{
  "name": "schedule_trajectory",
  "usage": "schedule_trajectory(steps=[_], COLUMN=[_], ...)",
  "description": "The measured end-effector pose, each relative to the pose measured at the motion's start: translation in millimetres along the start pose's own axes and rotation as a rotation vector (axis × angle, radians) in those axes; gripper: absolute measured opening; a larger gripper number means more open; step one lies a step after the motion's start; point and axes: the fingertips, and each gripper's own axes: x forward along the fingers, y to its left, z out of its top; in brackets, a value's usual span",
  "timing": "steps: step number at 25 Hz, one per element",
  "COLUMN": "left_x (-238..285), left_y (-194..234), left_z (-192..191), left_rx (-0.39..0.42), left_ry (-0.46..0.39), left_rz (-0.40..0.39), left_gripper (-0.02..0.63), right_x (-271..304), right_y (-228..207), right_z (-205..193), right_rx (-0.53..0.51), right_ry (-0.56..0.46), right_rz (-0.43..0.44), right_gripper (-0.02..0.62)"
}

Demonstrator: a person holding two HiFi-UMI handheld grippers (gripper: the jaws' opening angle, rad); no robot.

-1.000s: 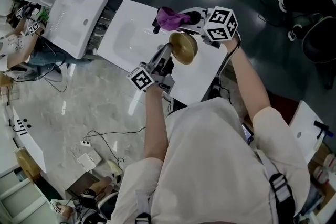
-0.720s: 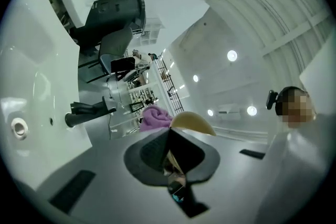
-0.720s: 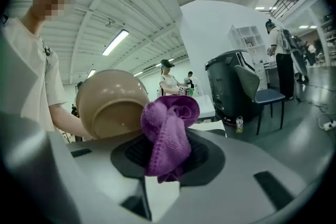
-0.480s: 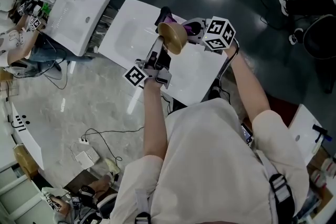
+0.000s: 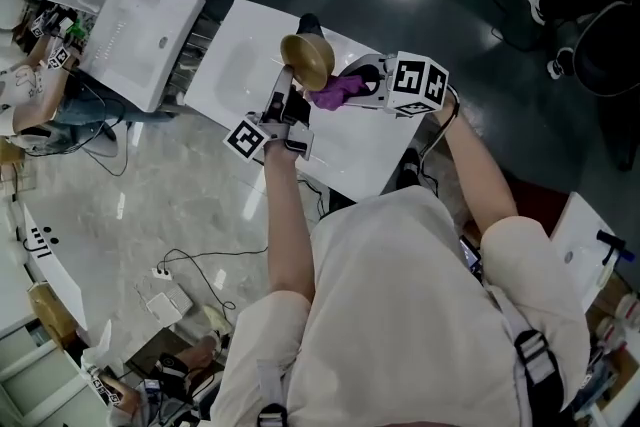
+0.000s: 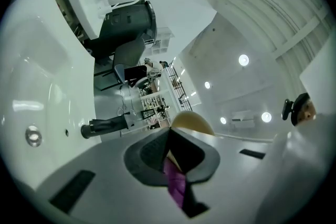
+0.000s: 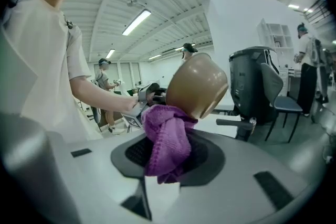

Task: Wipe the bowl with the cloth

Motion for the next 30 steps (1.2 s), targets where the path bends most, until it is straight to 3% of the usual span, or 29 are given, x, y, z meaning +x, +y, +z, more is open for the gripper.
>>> schedule_trajectory(steps=[9,19,30], left_x=[-5,-9,-16], left_y=[7,8,5], left_z=[0,2,-4], left_rx=[-0.041,-0.079,-0.094], left_ry=[-0.005,-0.014,-0.003], left_rz=[-0.022,-0.056,-0.088], left_gripper=[0.011,0.009,0.009], right_x=[-39,-61,-71], right_y=[2,-13,-32], right_z=[29,61,89], right_rx=[-0.124,-0.182,-0.162], right_ry=[-0.005,-0.1,-0.211], right_rz=[-0.037,-0.117,-0.169], right_gripper=[0.114,0.114,0.114])
